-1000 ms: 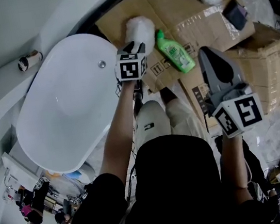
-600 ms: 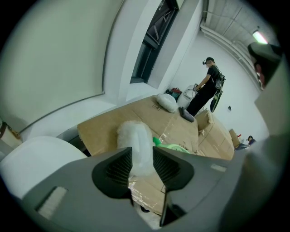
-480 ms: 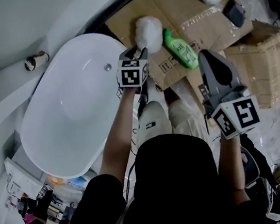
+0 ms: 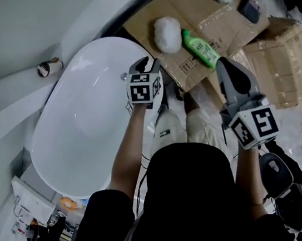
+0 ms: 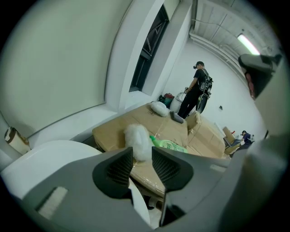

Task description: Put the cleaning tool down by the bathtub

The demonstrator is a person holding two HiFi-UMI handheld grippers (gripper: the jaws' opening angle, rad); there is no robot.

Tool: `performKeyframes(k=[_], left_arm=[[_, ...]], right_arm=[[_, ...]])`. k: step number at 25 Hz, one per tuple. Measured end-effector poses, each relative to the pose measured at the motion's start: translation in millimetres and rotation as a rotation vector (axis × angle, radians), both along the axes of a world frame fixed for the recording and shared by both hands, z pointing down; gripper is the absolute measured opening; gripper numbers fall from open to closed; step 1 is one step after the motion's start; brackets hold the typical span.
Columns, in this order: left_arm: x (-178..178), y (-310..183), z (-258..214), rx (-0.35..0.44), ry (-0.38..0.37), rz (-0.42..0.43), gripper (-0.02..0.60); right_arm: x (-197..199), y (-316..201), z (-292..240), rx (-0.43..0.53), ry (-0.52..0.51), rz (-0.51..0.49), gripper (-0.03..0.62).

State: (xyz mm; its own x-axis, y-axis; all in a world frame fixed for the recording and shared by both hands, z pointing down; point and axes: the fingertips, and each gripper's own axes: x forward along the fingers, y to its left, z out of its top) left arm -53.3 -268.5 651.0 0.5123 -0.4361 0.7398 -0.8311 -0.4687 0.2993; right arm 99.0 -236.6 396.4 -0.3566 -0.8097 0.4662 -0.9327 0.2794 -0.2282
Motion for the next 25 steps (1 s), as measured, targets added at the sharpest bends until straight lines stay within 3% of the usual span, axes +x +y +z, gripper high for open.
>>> performKeyframes(k=[14,25], left_arm=[[-17.5,28.9,-77.2,0.144,0.062,0.06,0.111],[-0.4,67.5,-142.9,0.287,0.107,0.064,0.091]], right_arm=[[-18.6,64.4,-11.3,0.034,-0.009,0.089,0.011],[-5.6,116.9,-38.8,0.102,-0.016,0.096,0.011]])
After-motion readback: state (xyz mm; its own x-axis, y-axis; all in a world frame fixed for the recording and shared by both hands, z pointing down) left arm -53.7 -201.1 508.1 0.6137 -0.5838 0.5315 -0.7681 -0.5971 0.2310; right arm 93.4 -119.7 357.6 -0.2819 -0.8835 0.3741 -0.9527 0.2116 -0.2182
